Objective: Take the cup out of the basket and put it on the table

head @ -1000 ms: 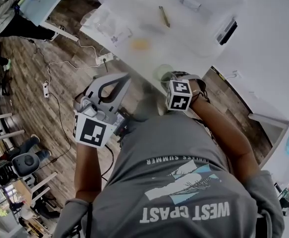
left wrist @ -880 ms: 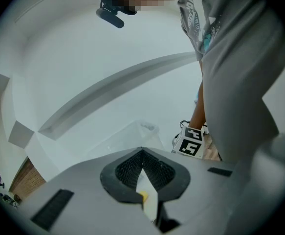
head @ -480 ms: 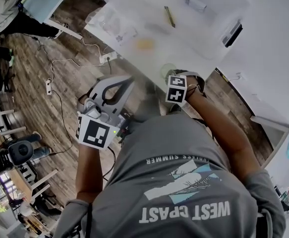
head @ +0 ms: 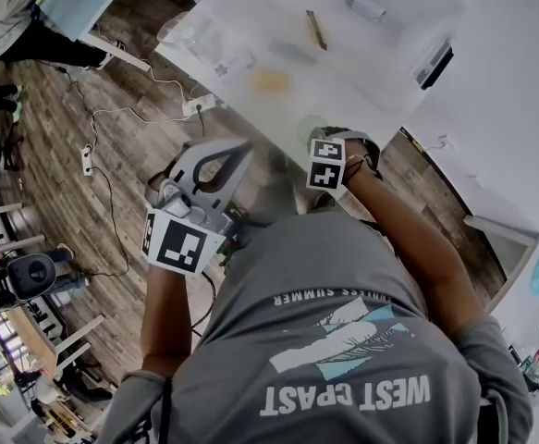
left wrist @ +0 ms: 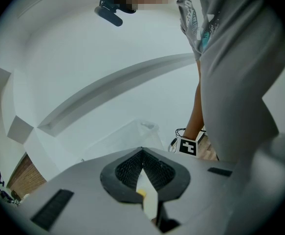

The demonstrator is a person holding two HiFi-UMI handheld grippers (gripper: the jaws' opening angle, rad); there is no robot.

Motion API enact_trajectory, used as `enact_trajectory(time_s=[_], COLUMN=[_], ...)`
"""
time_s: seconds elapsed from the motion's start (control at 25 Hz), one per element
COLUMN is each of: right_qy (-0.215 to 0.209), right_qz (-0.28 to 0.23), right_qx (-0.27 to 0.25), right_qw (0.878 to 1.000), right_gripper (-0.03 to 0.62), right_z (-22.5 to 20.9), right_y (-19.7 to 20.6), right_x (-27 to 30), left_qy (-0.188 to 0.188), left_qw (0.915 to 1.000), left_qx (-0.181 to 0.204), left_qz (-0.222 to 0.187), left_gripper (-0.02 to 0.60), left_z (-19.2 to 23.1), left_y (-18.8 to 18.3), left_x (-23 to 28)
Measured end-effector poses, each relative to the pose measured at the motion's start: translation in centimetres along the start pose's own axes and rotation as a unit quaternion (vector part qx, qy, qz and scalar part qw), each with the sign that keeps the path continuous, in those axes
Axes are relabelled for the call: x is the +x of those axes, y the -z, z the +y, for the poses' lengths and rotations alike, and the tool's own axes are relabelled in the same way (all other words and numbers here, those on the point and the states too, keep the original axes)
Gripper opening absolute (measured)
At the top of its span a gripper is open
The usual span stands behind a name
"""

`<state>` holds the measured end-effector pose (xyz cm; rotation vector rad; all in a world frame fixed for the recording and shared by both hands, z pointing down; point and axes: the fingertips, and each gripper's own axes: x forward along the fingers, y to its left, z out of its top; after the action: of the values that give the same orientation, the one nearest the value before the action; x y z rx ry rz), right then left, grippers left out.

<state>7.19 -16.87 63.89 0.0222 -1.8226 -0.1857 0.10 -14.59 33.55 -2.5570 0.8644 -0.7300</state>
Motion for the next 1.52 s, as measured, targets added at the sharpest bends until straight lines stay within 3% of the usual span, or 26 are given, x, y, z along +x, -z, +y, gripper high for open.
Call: enact_trajectory(time_s=[0.48, 0.72, 0.88, 1.04, 1.16, 1.32, 1.52], right_qy=[0.012, 0.066, 0.111, 0.132, 0.149, 0.176, 0.194], right_qz=[-0.038, -0.099, -0.177, -0.287, -0.362, -0.397, -0.392], right_qx=[0.022, 0.071, 0.134, 0.199, 0.188, 0.138, 0.143], right_qw=[0.999, 0.990, 0.969, 0.928, 0.901, 0.890, 0.888], right_gripper=[0.060, 0.061, 0.061, 0.046, 0.014, 0.011, 0.011], right_z=[-0.3, -1.1, -2.1, -2.6, -2.1, -0.9, -0.1], right_y=[-0.4, 0.0, 0.2, 0.1, -0.5, -0.7, -0.1], right_x=[-2.8, -7.0, -11.7, -17.1, -21.4, -25.6, -27.3], left_qy=[-0.010, -0.005, -0.004, 0.000, 0.007, 0.012, 0.025], left_qw=[0.9999, 1.0000, 0.9999, 0.9999, 0.9997, 0.9995, 0.9992], left_qx=[-0.009, 0.002, 0.005, 0.005, 0.011, 0.014, 0.021], left_qz=[-0.003, -0.004, -0.008, -0.016, -0.019, -0.025, -0.024], left_gripper=[0.009, 0.009, 0.009, 0.009, 0.009, 0.009, 0.009], left_z=[0.7, 0.4, 0.2, 0.1, -0.2, -0.6, -1.3], left_y=[0.3, -0.3, -0.9, -1.3, -1.8, -2.6, -3.1], left_x=[0.1, 0.6, 1.0, 1.6, 2.1, 2.6, 2.9])
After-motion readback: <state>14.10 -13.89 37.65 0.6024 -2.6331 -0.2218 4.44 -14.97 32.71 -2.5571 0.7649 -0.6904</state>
